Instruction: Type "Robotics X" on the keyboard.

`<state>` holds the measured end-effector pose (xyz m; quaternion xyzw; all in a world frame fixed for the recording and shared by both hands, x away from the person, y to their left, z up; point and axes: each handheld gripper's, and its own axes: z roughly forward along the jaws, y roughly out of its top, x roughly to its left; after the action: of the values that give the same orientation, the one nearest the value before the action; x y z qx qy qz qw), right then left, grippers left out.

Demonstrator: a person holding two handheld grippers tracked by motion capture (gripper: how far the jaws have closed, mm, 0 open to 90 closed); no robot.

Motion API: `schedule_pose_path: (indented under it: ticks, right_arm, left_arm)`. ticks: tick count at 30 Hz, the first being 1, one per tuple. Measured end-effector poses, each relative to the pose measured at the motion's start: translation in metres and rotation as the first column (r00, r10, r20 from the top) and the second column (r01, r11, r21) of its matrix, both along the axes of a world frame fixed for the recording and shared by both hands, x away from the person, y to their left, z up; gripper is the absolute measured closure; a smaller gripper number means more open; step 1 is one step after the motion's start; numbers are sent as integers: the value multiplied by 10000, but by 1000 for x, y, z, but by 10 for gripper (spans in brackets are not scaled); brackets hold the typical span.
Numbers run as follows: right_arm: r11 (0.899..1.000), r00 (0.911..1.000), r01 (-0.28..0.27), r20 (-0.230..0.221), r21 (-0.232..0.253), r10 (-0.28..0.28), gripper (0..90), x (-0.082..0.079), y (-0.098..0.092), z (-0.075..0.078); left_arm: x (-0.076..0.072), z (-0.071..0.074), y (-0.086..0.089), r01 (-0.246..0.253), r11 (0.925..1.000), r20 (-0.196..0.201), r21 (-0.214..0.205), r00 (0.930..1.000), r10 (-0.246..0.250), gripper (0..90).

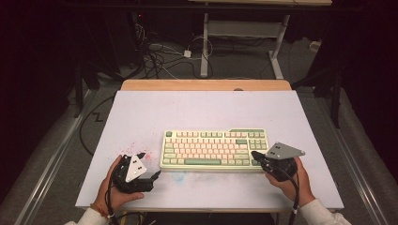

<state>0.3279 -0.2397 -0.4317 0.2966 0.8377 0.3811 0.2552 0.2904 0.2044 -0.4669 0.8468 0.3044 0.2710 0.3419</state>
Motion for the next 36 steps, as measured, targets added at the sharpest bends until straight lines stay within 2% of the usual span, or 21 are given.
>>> schedule_pose_path:
  ticks: [5, 11, 21, 23, 24, 25, 27, 29, 30, 31, 32, 33, 35, 36]
  right_arm:
    - [9998, 9993, -112, -346, -158, 106, 900, 13, 13, -6]
    - [9985, 9983, -249, -536, -480, 223, 900, 22, 25, -14]
    - [9970, 9973, -245, -706, -737, 193, 900, 27, 30, -23]
    - [9963, 9968, -267, -777, -819, 203, 900, 28, 30, -24]
    - [9965, 9968, -261, -776, -790, 199, 900, 27, 31, -25]
    - [9967, 9967, -267, -786, -765, 207, 900, 27, 30, -26]
    - [9966, 9965, -276, -809, -774, 213, 900, 27, 30, -25]
    - [9971, 9967, -242, -794, -718, 185, 900, 27, 30, -26]
    - [9971, 9967, -242, -794, -718, 185, 900, 27, 30, -26]
    - [9970, 9970, -237, -759, -742, 180, 900, 27, 30, -26]
    - [9970, 9970, -237, -759, -742, 180, 900, 27, 30, -26]
    - [9970, 9970, -226, -761, -739, 170, 900, 27, 30, -26]
    - [9970, 9971, -233, -745, -743, 177, 900, 26, 30, -26]
    - [9970, 9971, -233, -745, -743, 177, 900, 26, 30, -26]
  left_arm:
    - [0, 0, 1, 27, 10000, -47, -18, 10000, -27, 185]
    - [0, 0, 0, 71, 10000, -114, -20, 9999, -72, 190]
    - [0, 0, 0, 118, 9999, -211, -67, 9997, -120, 201]
    - [1, 1, -1, -115, 9999, -223, 37, 9997, 116, 209]
    - [1, 1, -1, -182, 9998, -236, -107, 9996, 180, 217]
    - [1, 3, -1, -211, 9997, -272, -132, 9994, 208, 235]
    - [3, 6, -1, -436, 9987, -355, -281, 9985, 426, 345]
    - [5, 9, 1, -258, 9982, -628, -545, 9978, 224, 519]
    - [7, 10, 0, -328, 9977, -747, -598, 9968, 283, 519]
    - [9, 12, 1, -248, 9970, -885, -730, 9959, 183, 651]
    - [10, 13, 1, -145, 9959, -958, -897, 9954, 58, 651]
    - [11, 15, 0, -156, 9960, -987, -884, 9951, 68, 749]
    - [15, 17, -1, -94, 9963, -1056, -854, 9944, 4, 818]
    - [16, 19, -3, -34, 9969, -1077, -792, 9942, -52, 818]
